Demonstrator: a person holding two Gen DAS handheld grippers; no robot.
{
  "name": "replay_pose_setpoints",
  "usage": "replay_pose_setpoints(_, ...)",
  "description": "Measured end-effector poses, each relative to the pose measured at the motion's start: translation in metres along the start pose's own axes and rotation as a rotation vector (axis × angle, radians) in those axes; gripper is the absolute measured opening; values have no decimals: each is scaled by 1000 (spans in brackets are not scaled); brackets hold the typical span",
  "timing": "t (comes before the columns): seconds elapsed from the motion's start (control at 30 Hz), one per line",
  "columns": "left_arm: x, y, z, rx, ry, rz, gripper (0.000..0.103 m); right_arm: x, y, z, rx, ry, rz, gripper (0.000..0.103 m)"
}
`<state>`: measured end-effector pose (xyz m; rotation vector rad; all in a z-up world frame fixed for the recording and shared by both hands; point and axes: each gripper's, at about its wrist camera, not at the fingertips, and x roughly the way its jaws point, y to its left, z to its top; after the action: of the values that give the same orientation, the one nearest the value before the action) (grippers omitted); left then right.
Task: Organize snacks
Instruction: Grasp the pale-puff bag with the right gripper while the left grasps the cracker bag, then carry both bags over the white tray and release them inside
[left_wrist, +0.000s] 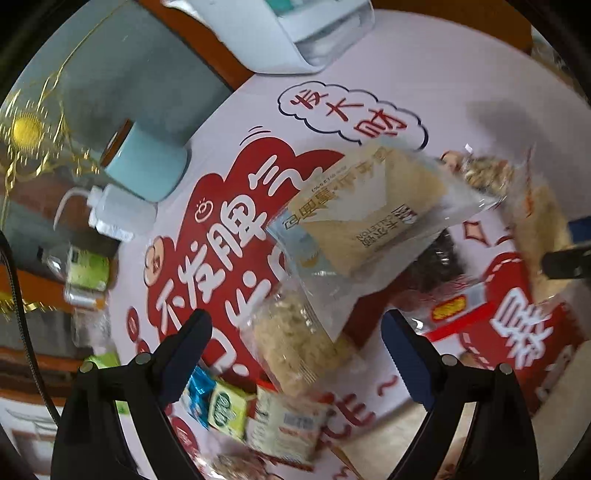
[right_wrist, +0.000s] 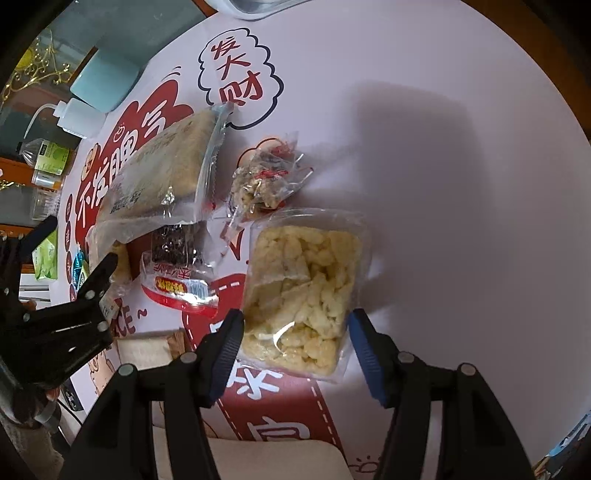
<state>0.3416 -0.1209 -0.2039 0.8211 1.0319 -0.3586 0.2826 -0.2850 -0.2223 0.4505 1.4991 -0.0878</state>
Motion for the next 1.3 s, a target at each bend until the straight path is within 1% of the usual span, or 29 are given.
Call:
replay_pose_setpoints(0.13, 11, -13, 7, 84, -14, 89, 92, 3, 3, 2, -11, 14, -21, 64)
replay_pose_setpoints(0.27, 18, -25, 14, 153, -34, 148, 92, 10, 5, 7, -2, 28, -36, 68)
replay_pose_setpoints(0.37, 24, -32, 18, 181, -39, 160, 92, 15, 5, 8, 1, 41, -29, 69)
replay_pose_setpoints(0.43, 27, -37, 21, 197, -46, 159, 92, 15, 6, 8, -12, 33, -34, 68)
replay_pose_setpoints(0.47, 28, -39, 23, 203, -50, 157, 90, 15, 7, 8, -26, 28, -39, 68)
replay_pose_setpoints(0.5, 29, -40, 24, 212, -55, 147, 77, 15, 7, 7, -32, 24, -40, 66)
replay_pose_setpoints(0.53, 30, -43, 24, 223, -55, 127, 55, 14, 7, 7, -39, 19, -31, 62)
replay_pose_setpoints(0.57, 32, -46, 25, 233, -48, 109, 41, 15, 7, 6, -40, 17, -25, 61)
replay_pose_setpoints(0.6, 35, -48, 25, 239, -38, 109, 32, 14, 6, 6, -42, 13, -19, 61)
replay_pose_setpoints(0.63, 37, -49, 24, 241, -35, 114, 16, 14, 6, 6, -47, 7, -13, 61)
replay_pose_setpoints(0.7, 37, -47, 23, 213, -46, 112, 13, 12, 4, 3, -54, -5, -11, 61)
replay_pose_setpoints(0.8, 32, -38, 23, 140, -40, 68, 12, 5, 3, -3, -76, -29, -21, 60)
replay_pose_setpoints(0.9, 22, -27, 20, 79, -45, 41, 11, -5, 6, -10, -115, -65, -9, 60)
replay_pose_setpoints(0.97, 9, -20, 17, 38, -62, 21, 11, -16, 8, -14, -134, -93, 2, 60)
replay_pose_setpoints(1.1, -21, -9, 10, -10, -100, 5, 9, -37, 11, -21, -141, -135, 28, 60)
replay_pose_setpoints(1.17, -39, -3, 5, -38, -116, -16, 8, -46, 13, -27, -142, -155, 41, 59)
replay_pose_setpoints(1.3, -74, 8, -7, -81, -150, -45, 8, -69, 25, -38, -148, -200, 63, 59)
